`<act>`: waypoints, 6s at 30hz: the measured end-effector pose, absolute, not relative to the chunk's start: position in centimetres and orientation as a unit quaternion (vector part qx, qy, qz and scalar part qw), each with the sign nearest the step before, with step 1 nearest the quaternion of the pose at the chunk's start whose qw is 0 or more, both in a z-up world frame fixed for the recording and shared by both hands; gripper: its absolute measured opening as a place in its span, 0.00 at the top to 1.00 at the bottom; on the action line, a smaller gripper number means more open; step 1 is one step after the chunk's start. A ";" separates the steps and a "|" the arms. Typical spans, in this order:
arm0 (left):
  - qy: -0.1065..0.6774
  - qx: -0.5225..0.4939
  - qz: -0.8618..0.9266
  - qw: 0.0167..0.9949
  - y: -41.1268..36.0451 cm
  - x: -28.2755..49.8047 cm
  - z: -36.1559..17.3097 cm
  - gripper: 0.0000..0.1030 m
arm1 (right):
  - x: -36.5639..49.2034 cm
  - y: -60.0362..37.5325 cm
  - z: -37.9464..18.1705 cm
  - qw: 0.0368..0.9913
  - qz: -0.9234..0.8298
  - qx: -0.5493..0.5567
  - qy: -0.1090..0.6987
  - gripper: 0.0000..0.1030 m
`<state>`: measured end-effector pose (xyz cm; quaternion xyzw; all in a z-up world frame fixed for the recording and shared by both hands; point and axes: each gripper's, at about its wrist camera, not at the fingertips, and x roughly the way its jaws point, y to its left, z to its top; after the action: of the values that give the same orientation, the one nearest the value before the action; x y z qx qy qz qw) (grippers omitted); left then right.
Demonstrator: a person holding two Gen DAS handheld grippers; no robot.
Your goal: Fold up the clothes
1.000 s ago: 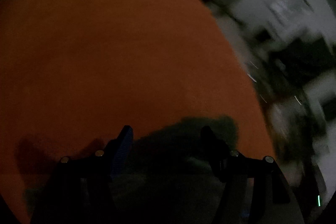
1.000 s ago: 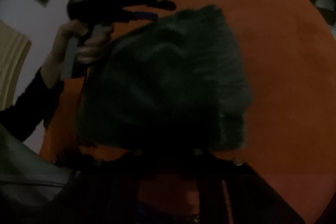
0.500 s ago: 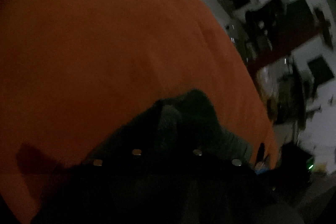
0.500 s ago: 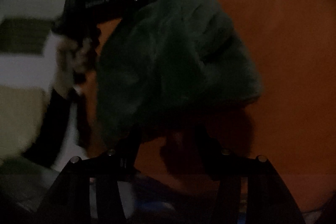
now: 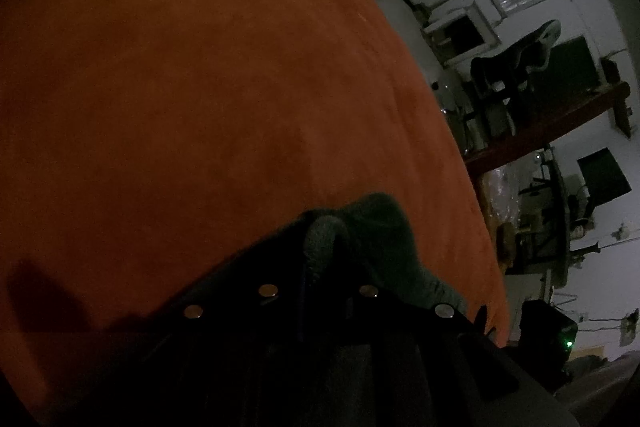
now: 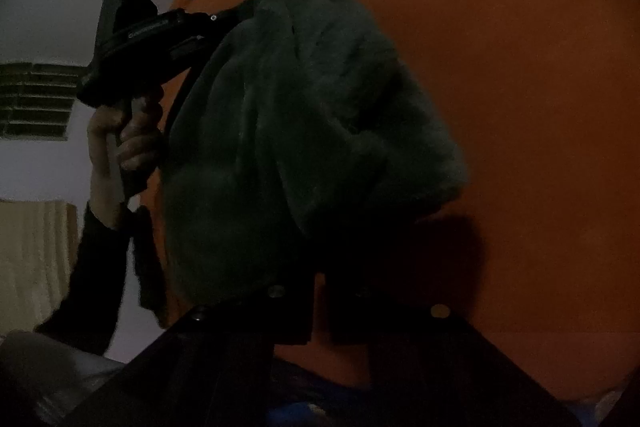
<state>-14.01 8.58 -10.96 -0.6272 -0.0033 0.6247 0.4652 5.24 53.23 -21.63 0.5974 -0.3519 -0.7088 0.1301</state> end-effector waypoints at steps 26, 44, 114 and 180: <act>0.012 -0.606 0.671 0.428 4.2 -16.2 -10.9 0.85 | 5.4 55.7 -20.0 0.081 -0.728 0.550 -0.402 0.92; -0.058 -0.517 0.792 0.318 -11.8 -13.2 -3.2 0.44 | 1.4 55.0 -13.1 0.112 -0.823 0.488 -0.269 0.97; -0.389 -0.621 0.615 0.291 -18.0 -14.3 -21.9 0.26 | -15.8 50.2 -24.9 0.324 -0.665 0.609 -0.285 0.22; -0.242 -0.517 0.727 0.382 -27.6 -5.1 -8.1 0.33 | 2.9 54.4 -14.4 0.359 -0.740 0.527 -0.213 0.42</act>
<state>-5.13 -27.57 -8.08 -0.5167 -0.2417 0.7270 0.3821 2.91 54.44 -14.42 0.5268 -0.2135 -0.7404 0.3589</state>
